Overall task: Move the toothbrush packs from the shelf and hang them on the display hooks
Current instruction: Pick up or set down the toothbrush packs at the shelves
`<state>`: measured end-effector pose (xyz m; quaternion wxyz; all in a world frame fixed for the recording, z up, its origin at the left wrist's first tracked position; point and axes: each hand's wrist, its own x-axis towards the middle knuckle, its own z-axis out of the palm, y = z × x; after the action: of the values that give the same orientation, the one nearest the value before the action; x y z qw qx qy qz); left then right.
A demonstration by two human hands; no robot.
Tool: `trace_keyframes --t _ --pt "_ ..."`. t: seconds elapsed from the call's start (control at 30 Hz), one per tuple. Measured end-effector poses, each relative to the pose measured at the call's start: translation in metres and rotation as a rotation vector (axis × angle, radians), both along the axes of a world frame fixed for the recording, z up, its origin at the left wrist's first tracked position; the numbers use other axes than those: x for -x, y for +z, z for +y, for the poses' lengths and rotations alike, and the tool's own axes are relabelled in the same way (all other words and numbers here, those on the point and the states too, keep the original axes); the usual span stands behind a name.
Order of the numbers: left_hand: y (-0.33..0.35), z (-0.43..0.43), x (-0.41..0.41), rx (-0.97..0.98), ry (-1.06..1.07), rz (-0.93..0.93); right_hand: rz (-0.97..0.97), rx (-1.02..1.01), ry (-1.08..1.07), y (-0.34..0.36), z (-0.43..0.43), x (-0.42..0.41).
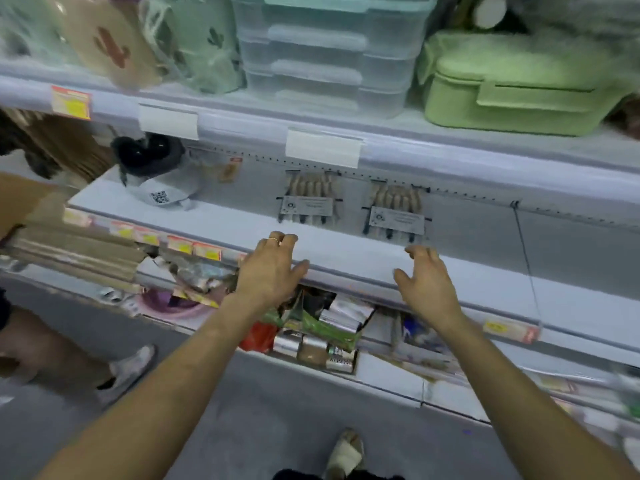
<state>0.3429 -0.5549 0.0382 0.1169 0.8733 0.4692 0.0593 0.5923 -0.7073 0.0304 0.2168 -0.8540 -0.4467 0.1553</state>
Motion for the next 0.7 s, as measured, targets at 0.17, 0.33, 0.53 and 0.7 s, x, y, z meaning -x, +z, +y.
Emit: trace_keyframes --t 0.17,0.33,0.53,0.7 --pt "-0.030 0.062 -0.018 -0.010 0.085 0.010 -0.025 0.021 -0.089 -0.020 0.040 -0.038" --pt "-0.047 0.111 -0.036 -0.015 0.215 0.026 -0.096 -0.004 -0.284 -0.040 0.080 -0.064" --pt "-0.066 0.158 -0.053 0.093 0.289 0.047 -0.053 0.213 -0.463 -0.055 0.119 -0.093" --pt "-0.077 0.176 -0.059 0.134 0.288 0.046 -0.007 0.187 -0.504 -0.062 0.128 -0.098"
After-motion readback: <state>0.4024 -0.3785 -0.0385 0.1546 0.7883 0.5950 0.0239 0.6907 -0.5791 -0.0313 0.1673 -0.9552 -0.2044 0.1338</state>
